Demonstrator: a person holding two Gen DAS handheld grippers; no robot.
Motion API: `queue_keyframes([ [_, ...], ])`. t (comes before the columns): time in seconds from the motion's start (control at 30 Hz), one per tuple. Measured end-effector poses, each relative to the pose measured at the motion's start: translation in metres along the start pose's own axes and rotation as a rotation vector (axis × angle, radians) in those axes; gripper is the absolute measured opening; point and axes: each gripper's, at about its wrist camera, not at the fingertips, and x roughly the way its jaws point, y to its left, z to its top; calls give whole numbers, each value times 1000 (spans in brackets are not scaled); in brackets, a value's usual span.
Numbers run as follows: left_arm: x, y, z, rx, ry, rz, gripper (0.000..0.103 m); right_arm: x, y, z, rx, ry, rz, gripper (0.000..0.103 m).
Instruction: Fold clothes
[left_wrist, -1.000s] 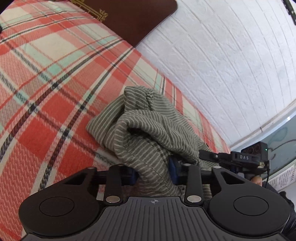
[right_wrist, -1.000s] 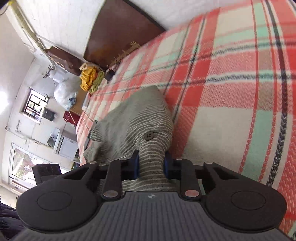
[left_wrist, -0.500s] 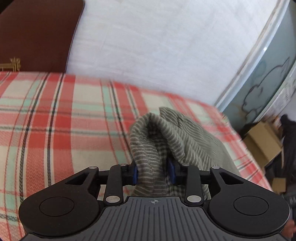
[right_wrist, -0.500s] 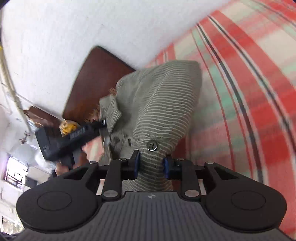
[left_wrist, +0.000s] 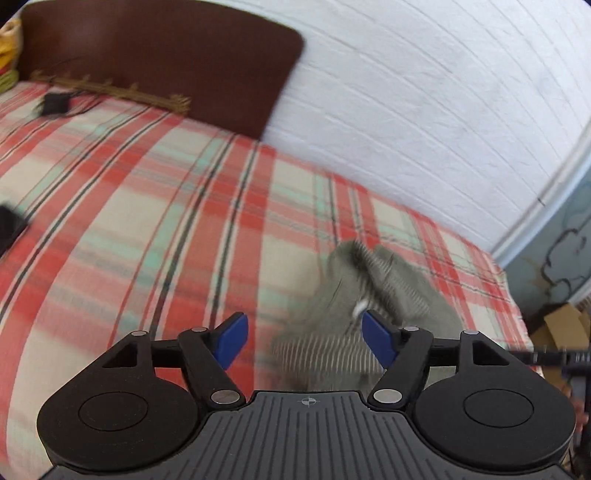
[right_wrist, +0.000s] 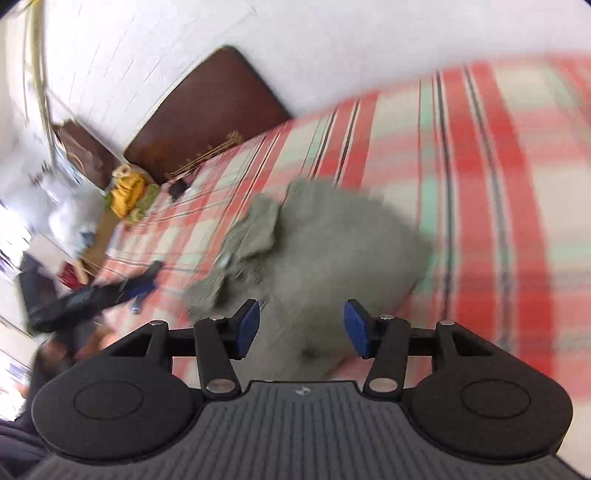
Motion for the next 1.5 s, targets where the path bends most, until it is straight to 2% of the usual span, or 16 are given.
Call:
queue_keyframes([
  [0.07,0,2,-21,-105,34,27,86,0,-1,14,-79,-11,-1,58],
  [0.13,6,4,-37,-222,88,27,86,9,-6,31,-148,-3,22,66],
  [0.2,10,3,-50,-308,120,25,86,20,-9,45,-203,5,39,69],
  [0.3,11,-11,-62,-306,69,59,86,38,-22,61,-224,42,73,70],
  [0.47,20,-24,-71,-342,58,114,86,65,-43,84,-199,91,131,71],
  [0.6,31,-36,-74,-338,38,165,86,84,-43,86,-262,152,169,74],
  [0.7,47,-41,-71,-350,36,157,86,104,-43,91,-303,212,189,74],
  [0.8,54,-40,-70,-366,18,159,86,122,-51,99,-293,263,201,74],
  [0.97,60,-37,-69,-393,-14,155,89,153,-60,102,-280,380,271,72],
  [1.13,58,-42,-70,-371,2,168,90,167,-59,103,-227,431,367,60],
  [1.17,56,-41,-71,-375,-1,173,90,169,-56,101,-226,443,376,53],
  [1.27,54,-37,-73,-382,-8,173,90,167,-53,97,-219,450,379,35],
  [1.37,58,-37,-71,-366,-36,156,89,156,-46,93,-212,404,354,27],
  [1.4,60,-37,-69,-356,-44,149,85,150,-43,91,-214,382,344,26],
  [1.43,61,-36,-67,-348,-46,138,75,144,-42,90,-212,362,338,26],
  [1.5,61,-29,-62,-337,-34,101,40,129,-40,89,-192,318,327,25],
])
